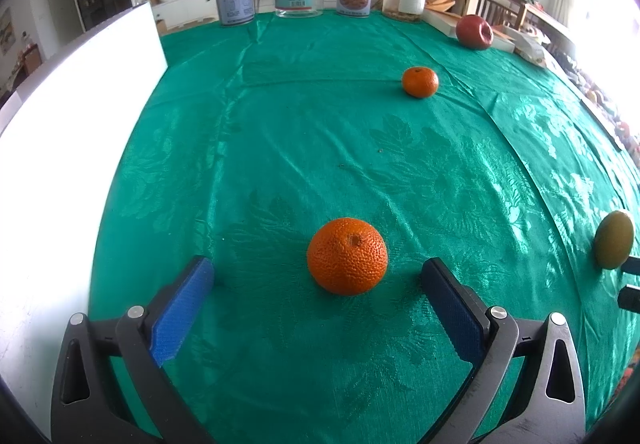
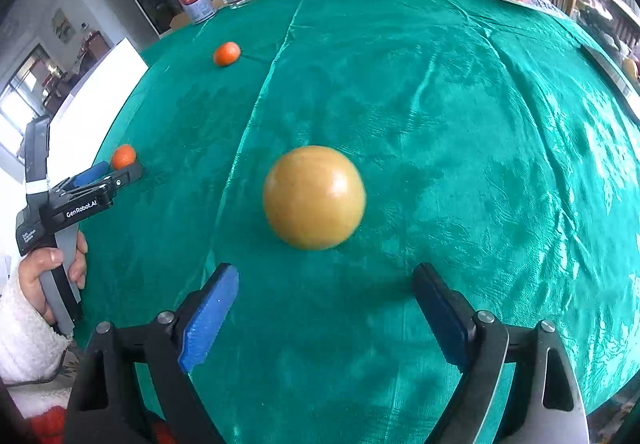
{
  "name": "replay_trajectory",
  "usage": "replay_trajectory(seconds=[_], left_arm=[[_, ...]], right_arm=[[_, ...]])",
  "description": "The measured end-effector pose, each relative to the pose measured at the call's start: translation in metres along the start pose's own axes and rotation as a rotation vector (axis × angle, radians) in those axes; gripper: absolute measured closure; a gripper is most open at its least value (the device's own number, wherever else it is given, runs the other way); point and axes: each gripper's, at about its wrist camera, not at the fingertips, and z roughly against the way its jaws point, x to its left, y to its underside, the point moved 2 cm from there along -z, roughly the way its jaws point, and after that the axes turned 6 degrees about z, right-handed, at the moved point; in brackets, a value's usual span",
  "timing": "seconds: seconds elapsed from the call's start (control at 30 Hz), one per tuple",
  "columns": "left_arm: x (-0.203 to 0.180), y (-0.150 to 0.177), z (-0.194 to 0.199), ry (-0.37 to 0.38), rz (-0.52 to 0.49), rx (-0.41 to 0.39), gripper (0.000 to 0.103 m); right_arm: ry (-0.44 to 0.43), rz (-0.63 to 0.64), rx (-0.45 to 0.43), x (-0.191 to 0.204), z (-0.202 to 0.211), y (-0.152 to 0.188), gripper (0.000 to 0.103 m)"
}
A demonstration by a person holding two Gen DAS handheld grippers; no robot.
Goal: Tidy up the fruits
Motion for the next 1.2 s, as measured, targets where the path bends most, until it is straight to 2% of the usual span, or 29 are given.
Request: replay_trajectory(seconds=[0.1, 0.2, 0.27, 0.3, 0.37, 0.5, 0.53, 0.6, 0.67, 0.7, 0.73, 0.8, 0.87, 0.93, 0.97, 1.07, 1.2], left_arm=[[0.005, -0.001, 0.005, 0.064, -0.011, 0.071, 0.001], [0.027, 0.004, 0.022, 0.202, 0.124, 0.135, 0.002], [0.039, 0.008, 0.031, 0.26, 0.193, 0.159, 0.002], [0.042, 0.009, 0.034, 0.263, 0.198, 0.158, 0.002], [0.04, 0.01, 0.035, 0.223, 0.17, 0.137, 0.002], [0.012, 0.004, 0.027, 0.129, 0.023, 0.074, 0.005], [0.003, 0.003, 0.025, 0.097, -0.023, 0.051, 0.009], [-0.01, 0.001, 0.017, 0.033, -0.096, 0.038, 0.037], [-0.016, 0.002, 0.013, 0.026, -0.105, 0.02, 0.045], [-0.013, 0.002, 0.015, 0.023, -0.097, 0.01, 0.06], [-0.013, 0.002, 0.016, 0.033, -0.091, 0.002, 0.068], [-0.012, 0.001, 0.018, 0.036, -0.082, 0.002, 0.071], [-0.006, 0.003, 0.024, 0.064, -0.05, 0.005, 0.072], [0.001, 0.004, 0.034, 0.091, -0.016, 0.004, 0.072], [0.003, 0.005, 0.039, 0.107, 0.001, 0.01, 0.072], [0.013, 0.011, 0.064, 0.218, 0.073, 0.058, 0.072], [0.027, 0.026, 0.126, 0.437, 0.155, 0.129, 0.072]], right_arm=[[-0.012, -0.023, -0.007, -0.006, 0.002, 0.006, 0.014], [-0.007, -0.017, -0.006, -0.004, 0.0, 0.009, 0.014], [0.0, -0.014, -0.008, 0.0, -0.005, 0.011, 0.014], [0.007, -0.009, -0.01, 0.002, -0.007, 0.011, 0.014], [0.018, 0.01, -0.011, 0.012, -0.016, 0.006, 0.014], [0.064, 0.037, -0.03, 0.021, -0.022, -0.007, 0.014], [0.067, 0.034, -0.038, 0.022, -0.023, -0.011, 0.014], [0.065, 0.028, -0.049, 0.023, -0.023, -0.018, 0.014], [0.063, 0.03, -0.057, 0.025, -0.024, -0.025, 0.014], [0.06, 0.035, -0.056, 0.028, -0.026, -0.029, 0.014], [0.057, 0.042, -0.052, 0.031, -0.03, -0.033, 0.014], [0.059, 0.056, -0.048, 0.037, -0.036, -0.039, 0.015], [0.085, 0.049, -0.042, 0.039, -0.042, -0.045, 0.016], [0.089, 0.023, -0.037, 0.037, -0.047, -0.049, 0.031], [0.091, 0.017, -0.03, 0.037, -0.048, -0.049, 0.052], [0.106, 0.01, -0.036, 0.043, -0.04, -0.049, 0.053], [-0.072, 0.02, -0.078, 0.084, -0.007, -0.053, 0.053]])
